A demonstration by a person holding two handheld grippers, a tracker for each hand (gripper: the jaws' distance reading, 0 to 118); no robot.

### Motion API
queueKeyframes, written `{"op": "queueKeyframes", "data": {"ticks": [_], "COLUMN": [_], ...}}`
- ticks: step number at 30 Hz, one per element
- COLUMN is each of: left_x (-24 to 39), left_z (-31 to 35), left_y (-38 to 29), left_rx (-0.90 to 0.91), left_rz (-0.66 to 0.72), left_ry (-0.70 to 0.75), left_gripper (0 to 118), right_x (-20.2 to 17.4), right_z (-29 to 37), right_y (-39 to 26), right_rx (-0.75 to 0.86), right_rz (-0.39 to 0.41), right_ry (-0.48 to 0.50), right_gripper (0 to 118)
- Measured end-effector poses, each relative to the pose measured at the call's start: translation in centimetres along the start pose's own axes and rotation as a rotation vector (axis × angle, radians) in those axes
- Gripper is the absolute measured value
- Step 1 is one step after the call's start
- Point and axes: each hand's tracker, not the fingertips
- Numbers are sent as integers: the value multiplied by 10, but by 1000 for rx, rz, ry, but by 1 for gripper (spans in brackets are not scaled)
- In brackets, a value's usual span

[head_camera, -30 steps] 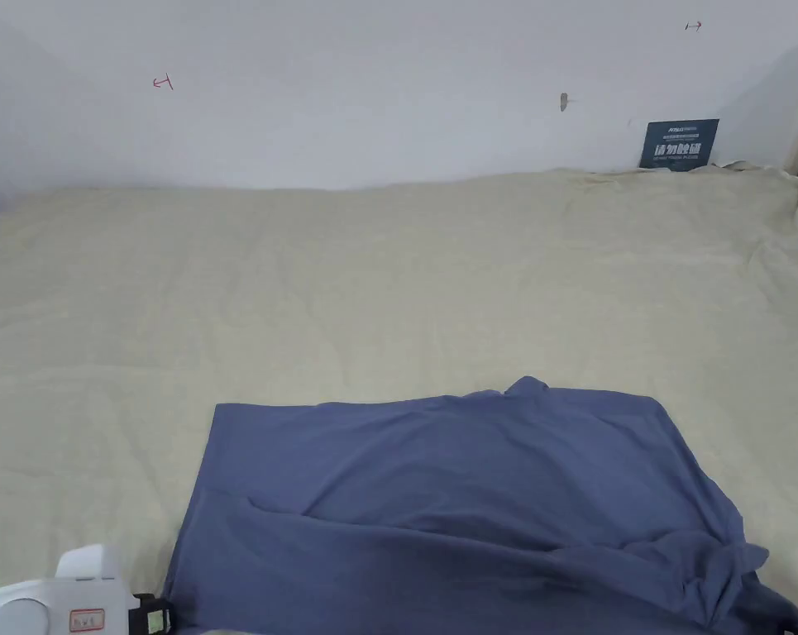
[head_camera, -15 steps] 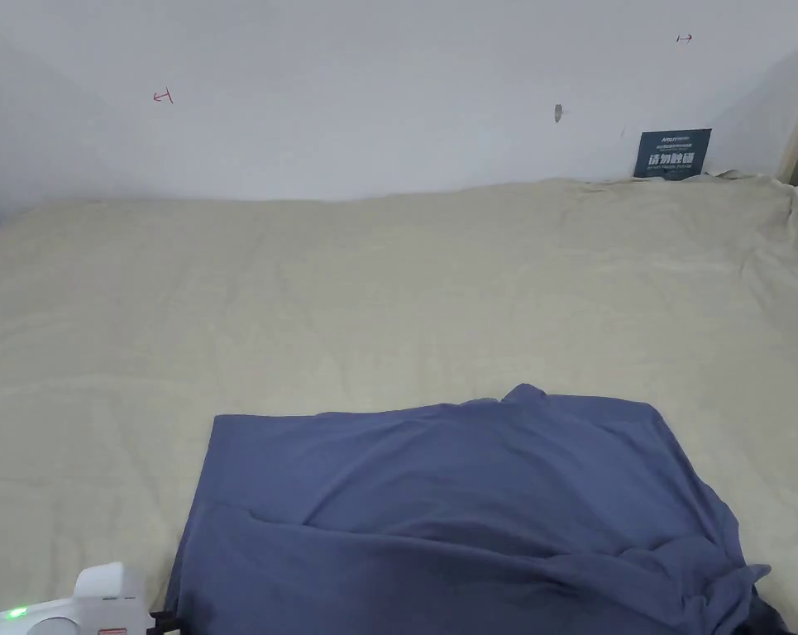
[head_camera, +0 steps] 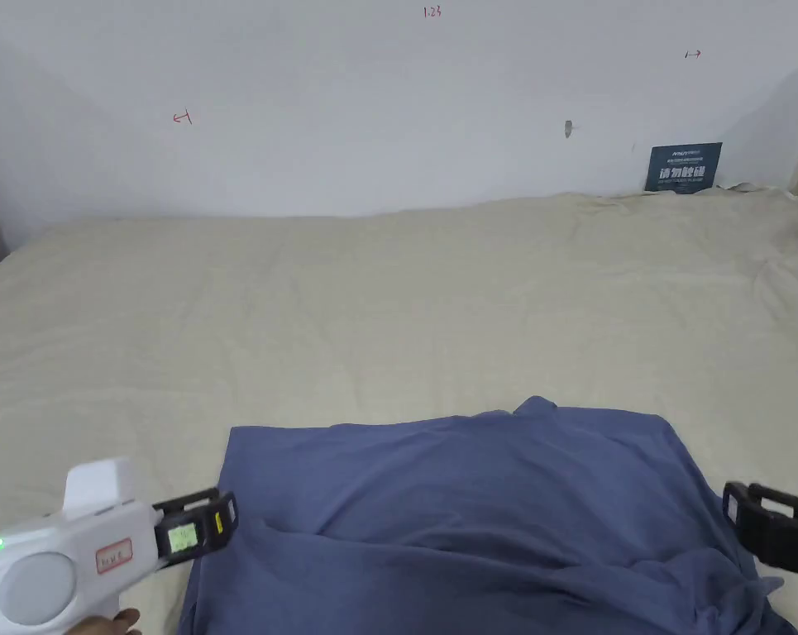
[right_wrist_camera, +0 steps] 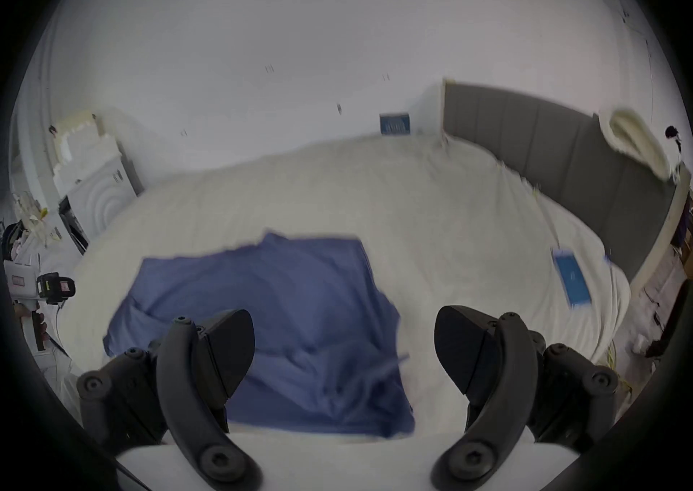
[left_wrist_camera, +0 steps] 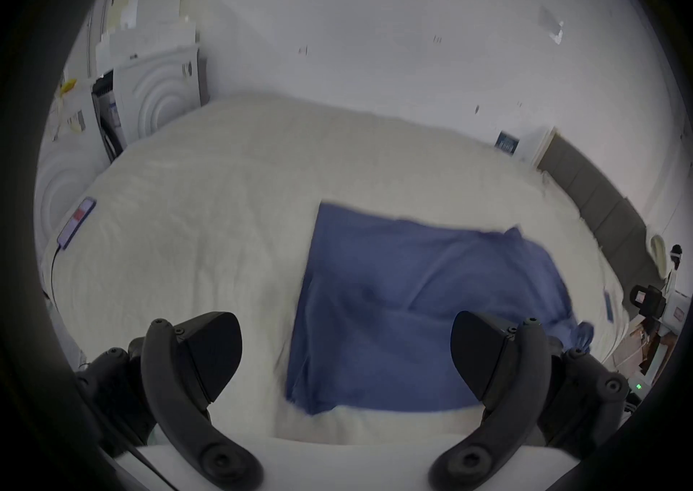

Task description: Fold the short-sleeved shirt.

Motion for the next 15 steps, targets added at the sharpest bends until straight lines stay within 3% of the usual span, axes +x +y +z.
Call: {"op": "queueKeyframes", "data": {"ticks": [3, 8, 11, 13, 15], "left_x": [15, 45, 59, 69, 77], "left_z": [14, 25, 24, 25, 21], "left_y": [21, 35, 32, 27, 22], "left_rx": [127, 300, 399, 458, 500], "left_rz": [14, -22, -82, -134, -172], "left_ry": [-62, -44, -43, -19, -3], "left_gripper": [115, 113, 94, 78, 74], "right_x": [-17, -41, -52, -56, -60], "right_z": [10, 17, 18, 17, 18], "right_y": [20, 37, 40, 39, 36], "right_rx": [113, 260, 310, 339, 379], "right_rz": [29, 54, 71, 71, 64], "right_ry": [7, -4, -30, -27, -12], "right_gripper": [103, 102, 99, 84, 80]}}
